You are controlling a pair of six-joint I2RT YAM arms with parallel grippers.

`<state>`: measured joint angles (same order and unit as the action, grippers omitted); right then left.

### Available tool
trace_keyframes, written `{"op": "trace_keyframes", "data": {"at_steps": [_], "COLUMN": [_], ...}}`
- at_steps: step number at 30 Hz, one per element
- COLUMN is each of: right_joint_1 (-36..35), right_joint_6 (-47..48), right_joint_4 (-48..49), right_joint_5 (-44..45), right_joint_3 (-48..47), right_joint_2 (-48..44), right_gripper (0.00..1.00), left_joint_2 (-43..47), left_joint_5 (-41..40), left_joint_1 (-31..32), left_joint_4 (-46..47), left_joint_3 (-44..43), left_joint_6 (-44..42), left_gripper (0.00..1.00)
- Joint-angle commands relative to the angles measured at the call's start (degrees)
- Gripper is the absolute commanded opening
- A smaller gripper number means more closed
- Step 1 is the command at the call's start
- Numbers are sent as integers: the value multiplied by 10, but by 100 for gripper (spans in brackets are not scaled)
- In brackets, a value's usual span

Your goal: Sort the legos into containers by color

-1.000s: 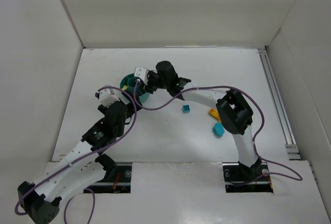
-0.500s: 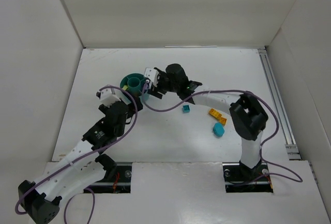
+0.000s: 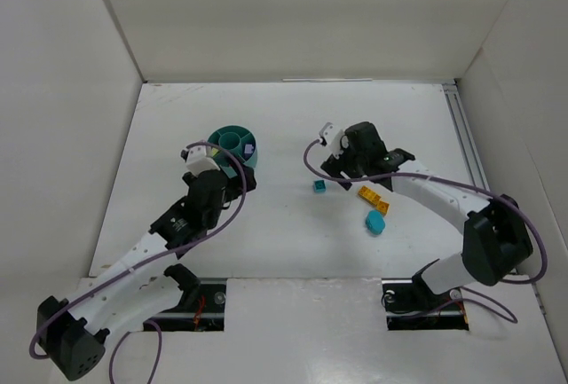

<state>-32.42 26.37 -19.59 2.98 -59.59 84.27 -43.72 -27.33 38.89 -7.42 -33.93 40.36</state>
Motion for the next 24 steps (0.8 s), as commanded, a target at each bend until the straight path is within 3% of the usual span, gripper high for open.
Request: {"op": "trace_keyframes", "data": {"at_steps": [1,7,24], "right_joint_1": [35,104,109], "right_joint_6": [-27,5,11], "right_joint_4": [-92,-80,-76], "right_joint_5": [45,-7,-62], "right_joint_3": [26,55,71], "right_joint_2": [-22,-5,54], "right_gripper": [85,85,85], "left_joint_2": [-16,-46,-74], "left_joint_5": [32,37,42], "left_joint_1": [-1,-1,-1], "left_joint_4": [37,37,55], "left_joint_3": [-9,-14,-19], "left_joint_6": [-14,-27,-44], "left_gripper": [100,100,100]}}
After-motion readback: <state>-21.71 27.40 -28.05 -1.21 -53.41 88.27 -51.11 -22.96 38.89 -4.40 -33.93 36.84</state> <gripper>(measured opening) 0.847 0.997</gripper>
